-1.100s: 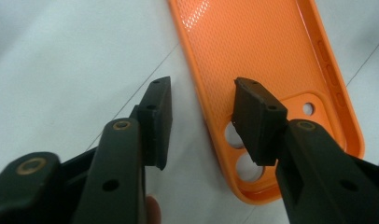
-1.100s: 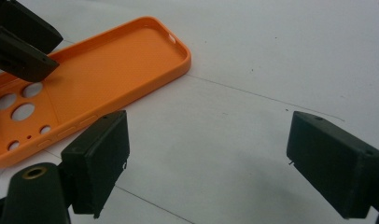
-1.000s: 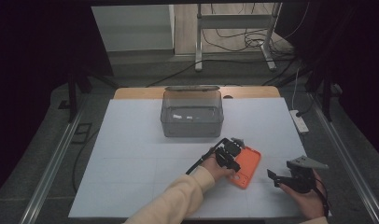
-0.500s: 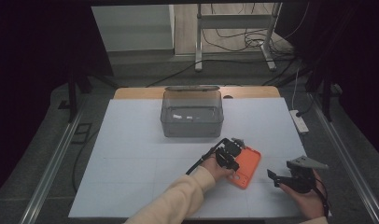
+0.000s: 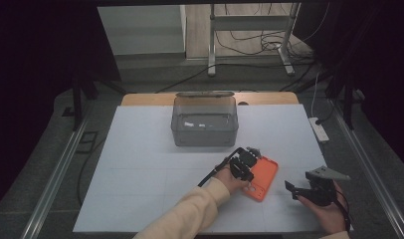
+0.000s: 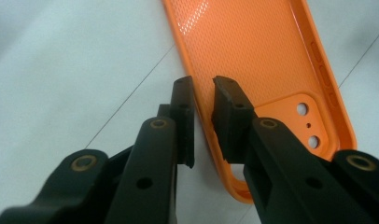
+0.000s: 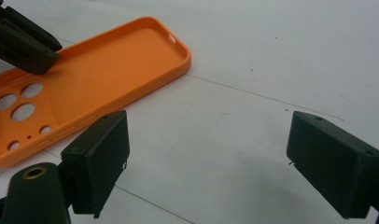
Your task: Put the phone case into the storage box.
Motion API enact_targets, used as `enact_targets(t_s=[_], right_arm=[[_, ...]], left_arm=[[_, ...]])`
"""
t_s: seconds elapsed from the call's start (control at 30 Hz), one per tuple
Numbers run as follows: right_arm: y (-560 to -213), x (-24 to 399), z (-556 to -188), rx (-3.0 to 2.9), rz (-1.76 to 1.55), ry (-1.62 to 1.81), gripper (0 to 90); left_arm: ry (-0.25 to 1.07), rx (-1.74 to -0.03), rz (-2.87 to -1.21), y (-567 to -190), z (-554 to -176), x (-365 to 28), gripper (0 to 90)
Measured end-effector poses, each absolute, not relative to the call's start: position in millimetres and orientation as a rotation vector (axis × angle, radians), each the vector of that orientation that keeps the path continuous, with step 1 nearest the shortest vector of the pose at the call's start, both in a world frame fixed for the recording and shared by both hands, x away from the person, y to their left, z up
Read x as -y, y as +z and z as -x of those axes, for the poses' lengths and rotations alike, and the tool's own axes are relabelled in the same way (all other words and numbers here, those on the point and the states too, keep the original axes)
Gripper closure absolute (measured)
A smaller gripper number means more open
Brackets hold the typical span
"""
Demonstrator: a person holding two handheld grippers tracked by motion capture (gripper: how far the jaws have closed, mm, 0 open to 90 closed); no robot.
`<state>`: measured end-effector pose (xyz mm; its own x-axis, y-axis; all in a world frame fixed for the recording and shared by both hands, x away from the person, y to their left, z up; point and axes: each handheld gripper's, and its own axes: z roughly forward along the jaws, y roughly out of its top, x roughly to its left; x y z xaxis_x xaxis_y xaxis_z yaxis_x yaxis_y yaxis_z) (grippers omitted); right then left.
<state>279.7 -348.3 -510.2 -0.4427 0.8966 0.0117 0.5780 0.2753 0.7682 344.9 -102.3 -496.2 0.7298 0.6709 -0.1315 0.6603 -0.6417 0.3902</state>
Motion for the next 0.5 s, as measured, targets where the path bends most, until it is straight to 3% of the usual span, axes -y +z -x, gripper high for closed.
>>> enact_targets(t_s=[0.5], right_arm=[[-509.9,348.4,-279.7,-2.124,-1.325,1.005,13.4]], left_arm=[[0.051,-1.068,-2.508,-495.8,-344.3,104.5,82.5]])
